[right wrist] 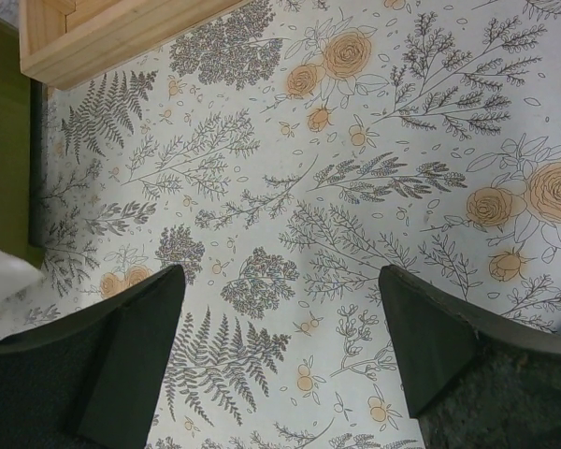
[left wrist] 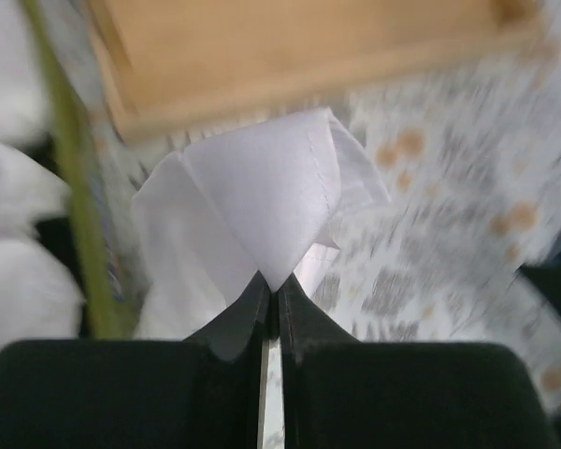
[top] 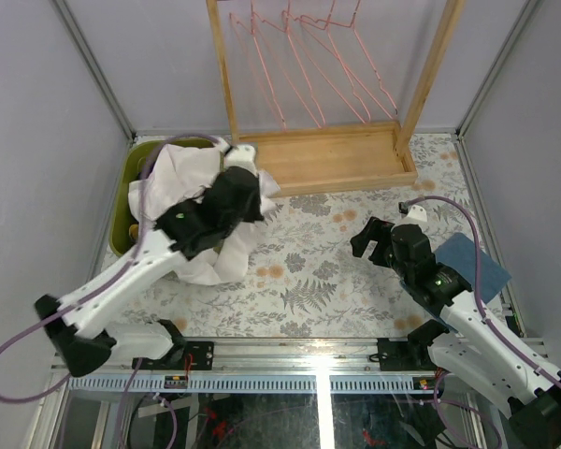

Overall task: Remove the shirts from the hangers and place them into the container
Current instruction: Place the shirt in the bin.

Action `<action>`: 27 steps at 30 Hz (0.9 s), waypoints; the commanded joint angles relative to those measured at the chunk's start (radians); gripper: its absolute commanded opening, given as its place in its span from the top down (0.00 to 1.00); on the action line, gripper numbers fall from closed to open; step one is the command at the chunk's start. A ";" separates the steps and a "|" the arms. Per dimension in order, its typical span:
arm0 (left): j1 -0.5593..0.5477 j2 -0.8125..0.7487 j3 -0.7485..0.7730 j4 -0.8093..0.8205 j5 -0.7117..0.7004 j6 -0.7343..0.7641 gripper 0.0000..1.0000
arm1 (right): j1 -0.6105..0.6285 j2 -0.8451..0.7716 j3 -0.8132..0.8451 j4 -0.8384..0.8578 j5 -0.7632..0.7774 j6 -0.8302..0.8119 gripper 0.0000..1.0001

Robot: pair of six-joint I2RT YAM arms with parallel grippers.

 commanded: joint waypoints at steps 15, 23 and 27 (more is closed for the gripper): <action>0.699 0.037 0.482 0.004 -0.054 0.239 1.00 | 0.004 -0.004 0.019 0.027 0.024 0.010 0.08; 0.787 0.109 0.126 0.091 0.012 0.028 1.00 | 0.004 -0.003 0.016 0.016 0.024 0.005 0.07; 0.917 0.188 0.001 0.107 0.151 -0.038 0.99 | 0.004 -0.004 0.015 0.005 0.029 -0.010 0.07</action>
